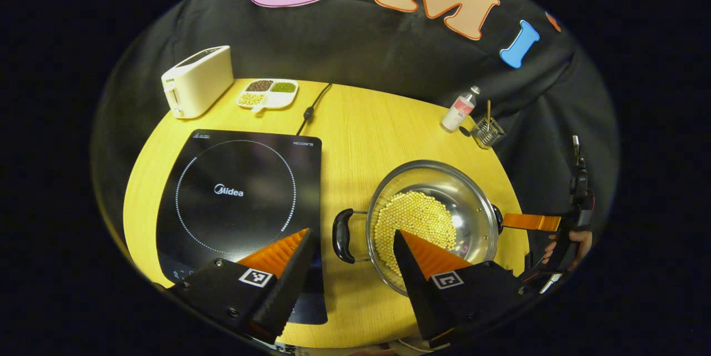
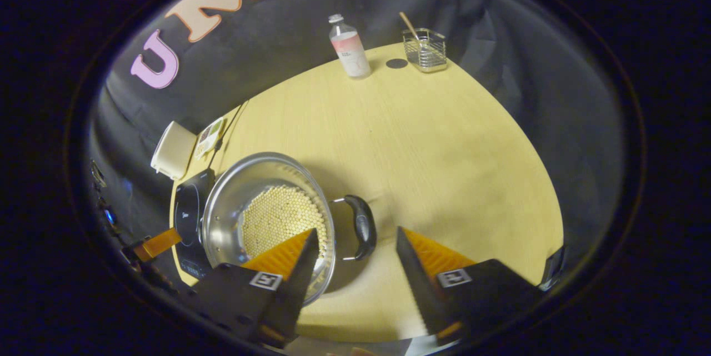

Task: First push the handle of the pot to place it horizontally, then grasp the pot with both hands and set it on the induction cooktop.

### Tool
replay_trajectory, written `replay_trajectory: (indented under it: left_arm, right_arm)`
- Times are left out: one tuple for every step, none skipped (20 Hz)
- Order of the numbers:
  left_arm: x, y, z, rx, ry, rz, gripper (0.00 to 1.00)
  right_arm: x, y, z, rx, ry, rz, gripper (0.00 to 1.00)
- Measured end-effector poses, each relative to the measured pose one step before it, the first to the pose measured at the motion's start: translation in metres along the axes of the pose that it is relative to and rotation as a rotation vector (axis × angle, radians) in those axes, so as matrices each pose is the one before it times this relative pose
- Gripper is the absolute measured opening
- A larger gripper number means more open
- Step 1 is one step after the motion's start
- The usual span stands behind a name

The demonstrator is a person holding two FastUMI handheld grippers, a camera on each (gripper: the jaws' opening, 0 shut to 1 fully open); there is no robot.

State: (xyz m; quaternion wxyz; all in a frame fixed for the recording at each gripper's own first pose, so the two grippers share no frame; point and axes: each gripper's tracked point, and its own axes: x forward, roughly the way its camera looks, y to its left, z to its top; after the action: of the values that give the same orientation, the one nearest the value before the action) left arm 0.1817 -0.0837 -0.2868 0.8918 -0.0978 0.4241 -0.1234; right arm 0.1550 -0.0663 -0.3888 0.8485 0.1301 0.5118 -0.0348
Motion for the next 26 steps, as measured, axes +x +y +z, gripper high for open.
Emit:
replay_trajectory:
  left_arm:
    - [0.0033, -0.00003, -0.00116, 0.0032, 0.01204, -0.01023, 0.93]
    - [0.00473, -0.00114, -0.00298, -0.00172, 0.0119, -0.01273, 0.86]
    - [0.00502, -0.00133, -0.00165, -0.00414, 0.01448, -0.01194, 0.86]
    - [0.00435, 0.00119, -0.00222, -0.00283, 0.01029, -0.0002, 0.84]
    - [0.0054, 0.00314, -0.00056, -0.00319, 0.00906, 0.00357, 0.84]
    - [0.0062, 0.00039, -0.00033, -0.00175, 0.00613, -0.00157, 0.83]
    - [0.00524, 0.00033, -0.0017, -0.00081, 0.01082, -0.00567, 0.83]
    - [0.0061, -0.00039, -0.00268, 0.00132, 0.01412, -0.00725, 0.83]
    - [0.00589, 0.00163, -0.00316, 0.00183, 0.02109, 0.00077, 0.83]
    - [0.00534, 0.00122, -0.0033, 0.0014, 0.01986, -0.00052, 0.81]
    - [0.00456, -0.00075, -0.00118, -0.00141, 0.01297, -0.00661, 0.8]
    - [0.00549, -0.00171, -0.00239, -0.00196, 0.01447, -0.00686, 0.8]
    - [0.00479, -0.00179, -0.00188, -0.00202, 0.01515, -0.00925, 0.79]
    - [0.00409, -0.00049, -0.00073, 0.00346, 0.01492, 0.00554, 0.77]
    - [0.00386, -0.00028, 0.00381, 0.01688, -0.00641, 0.00427, 0.82]
    - [0.00348, 0.00106, 0.00038, 0.01679, 0.00992, 0.00667, 0.8]
    - [0.0029, -0.00035, 0.00077, 0.0181, 0.01313, 0.00739, 0.75]
    - [0.00367, -0.00003, -0.00016, 0.01529, 0.01568, 0.00888, 0.81]
    - [0.00327, -0.00098, -0.00148, 0.0117, 0.01122, 0.00141, 0.73]
    - [0.00468, -0.00094, 0.00057, 0.00479, 0.00755, 0.00083, 0.73]
    - [0.00347, -0.00062, -0.00205, -0.00279, 0.01471, 0.00055, 0.73]
    - [0.00489, 0.0009, 0.00033, 0.0, 0.0017, 0.00625, 0.74]
    - [0.00194, 0.0018, -0.00041, -0.00315, 0.00894, 0.00625, 0.73]
    - [0.00254, 0.00043, 0.00046, -0.0054, -0.0001, 0.00199, 0.68]
    - [0.00101, -0.00159, -0.00015, -0.00784, 0.01242, -0.00917, 0.65]
    - [0.00227, -0.00178, 0.00054, -0.00062, 0.00667, -0.0091, 0.65]
  right_arm:
    - [0.00286, -0.00013, -0.00406, -0.00918, 0.01058, -0.0097, 0.87]
    - [0.00275, 0.0013, -0.00104, -0.00825, 0.00896, -0.0038, 0.83]
    - [0.00361, 0.00161, -0.00154, -0.00566, 0.00681, -0.00261, 0.83]
    - [0.00373, 0.00251, 0.00069, -0.00325, 0.00789, -0.00144, 0.83]
    - [0.00399, 0.00153, -0.00123, -0.00147, 0.01067, -0.0016, 0.83]
    - [0.00446, 0.00015, -0.00033, -0.00003, 0.01232, -0.00185, 0.93]
    - [0.00413, -0.00052, -0.00137, 0.00087, 0.01457, -0.00009, 0.93]
    - [0.0046, 0.00001, -0.00095, 0.00042, 0.01209, -0.00098, 0.93]
    - [0.00668, 0.0006, -0.0016, -0.00202, 0.01312, -0.00094, 0.93]
    - [0.00496, 0.00042, -0.00048, -0.00177, 0.01093, -0.00177, 0.83]
    - [0.00367, 0.00154, -0.00087, 0.00009, 0.0085, 0.00088, 0.83]
    - [0.00295, 0.00235, 0.00006, -0.00106, 0.01015, 0.00045, 0.82]
    - [0.00407, 0.00011, -0.0011, -0.00282, 0.0109, -0.00047, 0.8]
    - [0.00366, 0.00076, 0.00009, -0.00424, 0.00834, -0.00124, 0.78]
    - [0.0026, 0.00018, -0.00116, -0.00161, 0.0053, -0.00005, 0.88]
    - [0.00266, 0.00124, 0.00017, 0.00082, 0.00456, 0.00279, 0.88]
    - [0.0028, 0.00099, 0.00006, -0.00177, 0.00702, -0.00085, 0.88]
    - [0.00353, -0.00065, -0.0001, -0.00588, 0.00614, -0.00483, 0.88]
    - [0.00368, -0.00224, -0.00251, -0.00818, 0.00773, -0.00947, 0.88]
    - [0.0031, -0.00233, -0.00135, -0.00643, 0.01163, -0.0095, 0.88]
    - [0.00354, -0.00681, -0.0025, -0.01165, 0.00262, -0.02702, 0.77]
    - [-0.00072, -0.0048, 0.00115, -0.00231, 0.00024, -0.00977, 0.79]
    - [-0.00187, -0.00237, -0.00037, 0.00643, 0.0039, -0.00431, 0.76]
    - [-0.00256, 0.00089, 0.00002, 0.00629, 0.00579, 0.01543, 0.67]
    - [0.00664, -0.00113, 0.00124, 0.00323, 0.00721, 0.00891, 0.7]
    - [0.00164, 0.00032, -0.00107, 0.00376, 0.00445, 0.01186, 0.67]
